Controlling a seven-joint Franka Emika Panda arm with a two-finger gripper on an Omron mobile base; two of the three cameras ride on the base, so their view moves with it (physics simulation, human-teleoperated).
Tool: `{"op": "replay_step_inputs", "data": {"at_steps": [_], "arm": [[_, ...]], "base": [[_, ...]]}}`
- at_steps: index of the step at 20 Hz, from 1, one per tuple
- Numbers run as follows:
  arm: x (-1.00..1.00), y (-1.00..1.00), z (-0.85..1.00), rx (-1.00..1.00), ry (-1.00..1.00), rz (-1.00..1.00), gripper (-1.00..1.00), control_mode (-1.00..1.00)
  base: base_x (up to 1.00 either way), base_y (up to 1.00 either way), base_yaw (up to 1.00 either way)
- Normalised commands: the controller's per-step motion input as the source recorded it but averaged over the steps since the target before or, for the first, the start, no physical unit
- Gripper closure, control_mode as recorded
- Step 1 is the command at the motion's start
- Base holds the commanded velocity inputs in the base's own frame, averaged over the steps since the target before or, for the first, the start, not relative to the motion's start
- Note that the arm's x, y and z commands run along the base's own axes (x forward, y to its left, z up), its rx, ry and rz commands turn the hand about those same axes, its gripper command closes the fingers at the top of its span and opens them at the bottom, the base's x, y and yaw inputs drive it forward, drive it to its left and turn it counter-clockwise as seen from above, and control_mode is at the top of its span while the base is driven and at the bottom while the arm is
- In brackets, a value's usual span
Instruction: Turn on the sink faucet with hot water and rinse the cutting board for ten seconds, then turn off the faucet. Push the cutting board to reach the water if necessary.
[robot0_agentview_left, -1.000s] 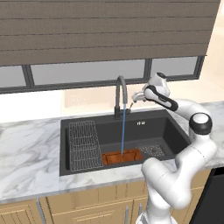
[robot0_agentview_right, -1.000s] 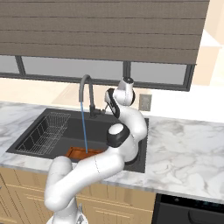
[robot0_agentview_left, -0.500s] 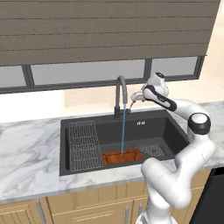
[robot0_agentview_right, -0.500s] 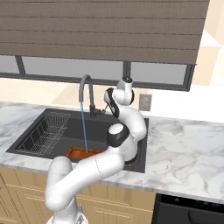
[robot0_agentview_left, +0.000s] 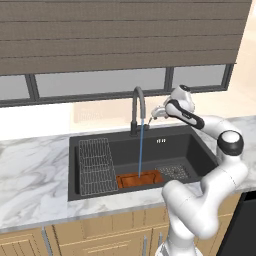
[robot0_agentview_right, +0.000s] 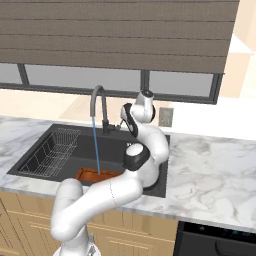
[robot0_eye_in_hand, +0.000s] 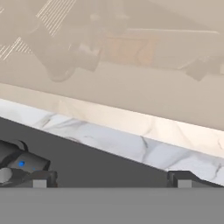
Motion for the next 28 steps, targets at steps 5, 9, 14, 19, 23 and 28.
{"op": "replay_step_inputs", "data": {"at_steps": [5,9,14,19,23,28], "arm": [[-0.01,0.07,-0.01,0.00,0.00,-0.01,-1.00,-1.00],[0.02,0.27,0.00,0.00,0.00,0.00,-1.00,-1.00],[0.01,0.37,0.00,0.00,0.00,0.00,-1.00,-1.00],[0.00,0.54,0.00,-0.02,0.00,0.00,-1.00,-1.00],[-0.01,0.81,-0.10,-0.05,0.00,0.00,-1.00,-1.00],[-0.02,0.88,-0.31,-0.04,0.01,0.00,-1.00,-1.00]], "base": [[0.00,0.00,0.00],[0.00,0.00,0.00],[0.00,0.00,0.00],[0.00,0.00,0.00],[0.00,0.00,0.00],[0.00,0.00,0.00]]}}
